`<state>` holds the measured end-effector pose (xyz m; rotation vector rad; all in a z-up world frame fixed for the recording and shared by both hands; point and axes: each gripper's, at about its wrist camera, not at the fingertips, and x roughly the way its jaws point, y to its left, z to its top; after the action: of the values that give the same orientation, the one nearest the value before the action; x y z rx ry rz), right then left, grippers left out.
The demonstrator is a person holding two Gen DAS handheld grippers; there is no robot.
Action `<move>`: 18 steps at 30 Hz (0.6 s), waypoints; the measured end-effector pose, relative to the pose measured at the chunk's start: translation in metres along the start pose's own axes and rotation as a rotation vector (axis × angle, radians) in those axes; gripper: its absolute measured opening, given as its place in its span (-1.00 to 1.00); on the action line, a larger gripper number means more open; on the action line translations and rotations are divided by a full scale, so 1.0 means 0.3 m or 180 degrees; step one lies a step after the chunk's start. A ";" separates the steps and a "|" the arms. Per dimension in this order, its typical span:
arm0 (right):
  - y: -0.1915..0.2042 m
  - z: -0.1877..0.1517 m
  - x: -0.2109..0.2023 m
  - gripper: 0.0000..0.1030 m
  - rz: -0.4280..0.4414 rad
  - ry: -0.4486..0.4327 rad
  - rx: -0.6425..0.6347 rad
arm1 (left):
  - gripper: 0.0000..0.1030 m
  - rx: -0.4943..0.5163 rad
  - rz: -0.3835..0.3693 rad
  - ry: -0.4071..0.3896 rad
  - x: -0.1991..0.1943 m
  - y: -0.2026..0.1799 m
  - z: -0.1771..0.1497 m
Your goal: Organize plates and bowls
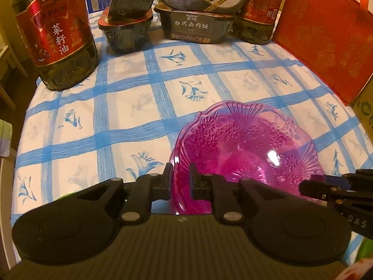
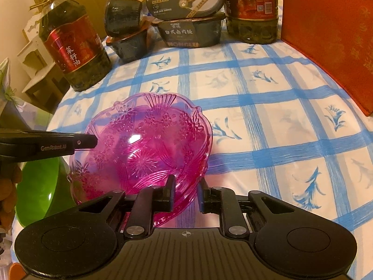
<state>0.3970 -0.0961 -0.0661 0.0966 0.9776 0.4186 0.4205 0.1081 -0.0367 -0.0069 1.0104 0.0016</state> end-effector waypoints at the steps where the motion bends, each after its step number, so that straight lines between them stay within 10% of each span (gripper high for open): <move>1: -0.003 0.002 0.002 -0.57 0.0065 -0.0008 0.0008 | -0.76 0.0001 0.0028 -0.0010 0.001 0.001 0.000; 4: -0.004 0.002 -0.007 0.16 0.0103 -0.0099 0.0026 | -0.73 -0.0071 0.0026 -0.0051 -0.007 0.014 -0.001; 18: -0.012 -0.079 -0.160 0.19 0.0084 -0.0202 0.0169 | -0.62 -0.0382 -0.0137 -0.0390 -0.225 0.032 -0.055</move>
<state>0.3553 -0.1204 -0.0429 0.1701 0.9258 0.4114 0.3705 0.1176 0.0116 -0.1368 0.8864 0.0230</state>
